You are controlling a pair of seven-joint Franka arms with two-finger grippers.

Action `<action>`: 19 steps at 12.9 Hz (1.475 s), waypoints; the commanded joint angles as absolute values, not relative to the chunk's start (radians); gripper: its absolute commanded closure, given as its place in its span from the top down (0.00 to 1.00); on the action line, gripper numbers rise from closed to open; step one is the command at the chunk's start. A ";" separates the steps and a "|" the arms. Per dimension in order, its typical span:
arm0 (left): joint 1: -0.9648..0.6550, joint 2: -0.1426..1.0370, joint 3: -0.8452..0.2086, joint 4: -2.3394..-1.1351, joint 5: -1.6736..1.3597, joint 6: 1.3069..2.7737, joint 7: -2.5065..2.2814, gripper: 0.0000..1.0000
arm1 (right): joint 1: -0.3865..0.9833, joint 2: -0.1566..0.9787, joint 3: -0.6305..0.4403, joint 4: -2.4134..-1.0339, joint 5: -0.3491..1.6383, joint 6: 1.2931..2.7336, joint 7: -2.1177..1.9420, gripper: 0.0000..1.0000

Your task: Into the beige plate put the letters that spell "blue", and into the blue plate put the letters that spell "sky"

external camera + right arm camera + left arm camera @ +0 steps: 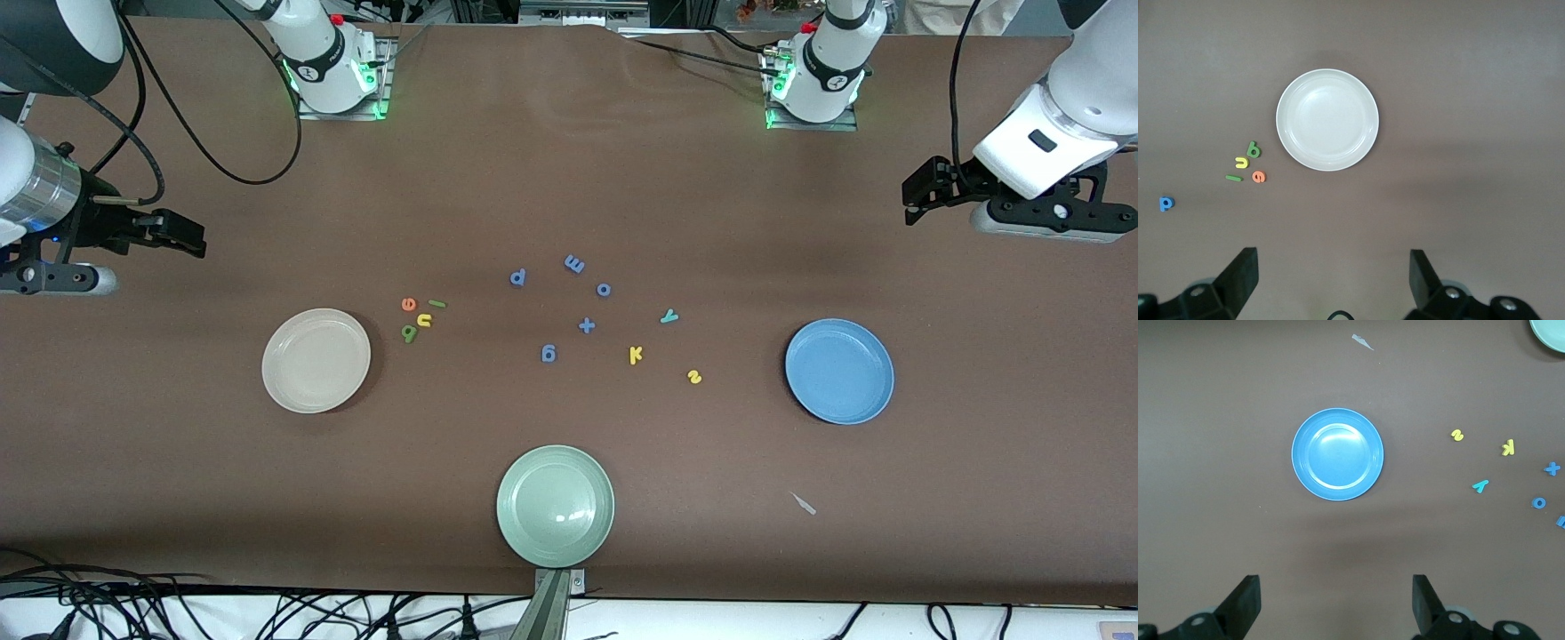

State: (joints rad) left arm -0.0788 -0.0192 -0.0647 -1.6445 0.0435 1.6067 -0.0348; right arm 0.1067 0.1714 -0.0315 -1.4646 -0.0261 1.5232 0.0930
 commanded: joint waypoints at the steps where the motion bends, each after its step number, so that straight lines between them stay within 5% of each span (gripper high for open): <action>1: -0.078 -0.006 -0.067 -1.614 0.060 1.585 -0.037 1.00 | 0.106 0.161 -0.028 -1.460 -0.031 1.505 0.103 1.00; 19: -0.078 -0.006 -0.069 -1.614 0.060 1.585 -0.037 1.00 | 0.092 0.169 -0.035 -1.457 -0.015 1.514 0.101 1.00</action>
State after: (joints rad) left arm -0.0788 -0.0187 -0.0648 -1.6445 0.0435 1.6063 -0.0348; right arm 0.0959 0.1715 -0.0366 -1.4646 -0.0249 1.5233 0.0996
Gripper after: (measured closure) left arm 0.000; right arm 0.000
